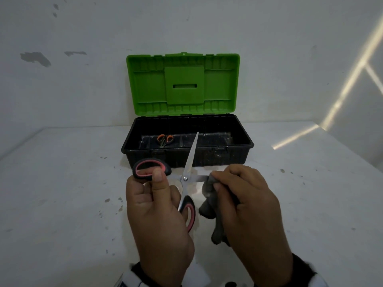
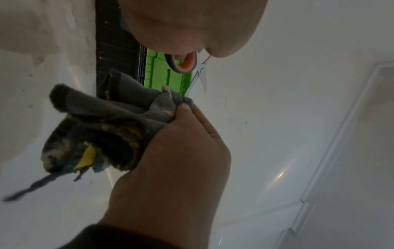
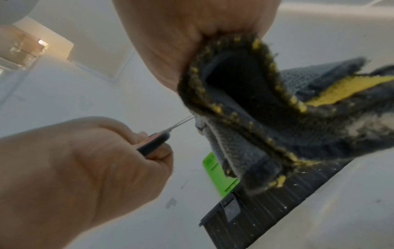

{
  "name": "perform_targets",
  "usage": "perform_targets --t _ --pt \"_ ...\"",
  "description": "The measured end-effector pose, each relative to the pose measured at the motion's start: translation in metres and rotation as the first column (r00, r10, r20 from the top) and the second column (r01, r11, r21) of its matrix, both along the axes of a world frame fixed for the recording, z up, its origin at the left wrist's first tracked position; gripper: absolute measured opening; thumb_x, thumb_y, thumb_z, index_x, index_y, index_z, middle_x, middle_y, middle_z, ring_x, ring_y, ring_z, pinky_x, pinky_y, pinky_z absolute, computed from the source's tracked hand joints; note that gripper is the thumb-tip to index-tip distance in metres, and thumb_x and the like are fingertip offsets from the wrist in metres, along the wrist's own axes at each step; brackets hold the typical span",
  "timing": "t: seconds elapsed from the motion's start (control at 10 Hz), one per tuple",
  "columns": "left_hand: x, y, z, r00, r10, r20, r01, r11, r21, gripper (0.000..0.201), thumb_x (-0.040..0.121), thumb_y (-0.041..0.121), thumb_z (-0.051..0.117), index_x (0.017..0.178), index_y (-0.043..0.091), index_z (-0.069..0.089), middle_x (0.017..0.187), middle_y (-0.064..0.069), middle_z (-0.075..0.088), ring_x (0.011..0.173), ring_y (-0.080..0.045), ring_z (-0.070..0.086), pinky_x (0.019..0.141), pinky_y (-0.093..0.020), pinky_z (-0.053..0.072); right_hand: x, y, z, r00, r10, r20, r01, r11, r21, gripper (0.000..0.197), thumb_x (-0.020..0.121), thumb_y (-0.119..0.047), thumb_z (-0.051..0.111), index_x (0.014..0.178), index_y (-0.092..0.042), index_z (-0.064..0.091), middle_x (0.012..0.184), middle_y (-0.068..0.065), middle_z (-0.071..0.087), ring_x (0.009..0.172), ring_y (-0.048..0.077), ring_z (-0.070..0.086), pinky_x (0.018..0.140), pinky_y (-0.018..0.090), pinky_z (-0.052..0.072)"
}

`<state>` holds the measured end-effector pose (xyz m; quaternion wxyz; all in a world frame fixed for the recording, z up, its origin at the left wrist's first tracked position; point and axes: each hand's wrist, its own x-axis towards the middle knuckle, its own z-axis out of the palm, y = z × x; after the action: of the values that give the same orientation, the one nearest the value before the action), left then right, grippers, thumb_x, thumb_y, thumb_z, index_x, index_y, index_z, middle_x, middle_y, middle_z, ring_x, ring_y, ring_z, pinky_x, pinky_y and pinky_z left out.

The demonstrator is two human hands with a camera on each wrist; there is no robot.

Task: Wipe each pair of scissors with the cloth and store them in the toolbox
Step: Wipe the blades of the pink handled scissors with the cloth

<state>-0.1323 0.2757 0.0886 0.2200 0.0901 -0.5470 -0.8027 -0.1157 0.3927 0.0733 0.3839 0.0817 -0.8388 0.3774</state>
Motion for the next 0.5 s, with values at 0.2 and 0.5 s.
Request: perform_targets --t 0.2,0.5 --pt "0.001 -0.002 0.004 0.999 -0.026 -0.018 0.027 0.998 0.064 0.025 0.094 0.038 0.05 0.079 0.048 0.067 0.053 0.006 0.032 0.046 -0.005 0.03 0.05 -0.025 0.032 0.002 -0.004 0.0 0.999 0.011 -0.034 -0.008 0.996 0.09 0.026 0.08 -0.021 0.057 0.091 -0.005 0.073 0.09 -0.006 0.064 0.089 -0.002 0.052 0.077 0.01 0.049" --pt "-0.001 -0.009 -0.001 0.998 -0.047 0.038 0.045 0.998 0.046 0.018 0.097 0.04 0.05 0.088 0.039 0.065 0.052 0.009 0.035 0.047 -0.006 0.03 0.049 -0.027 0.026 0.015 0.044 0.004 0.979 -0.187 0.087 0.194 0.978 -0.078 0.021 0.086 -0.007 0.07 0.097 -0.024 0.073 0.091 -0.021 0.067 0.089 -0.014 0.06 0.077 0.005 0.047"
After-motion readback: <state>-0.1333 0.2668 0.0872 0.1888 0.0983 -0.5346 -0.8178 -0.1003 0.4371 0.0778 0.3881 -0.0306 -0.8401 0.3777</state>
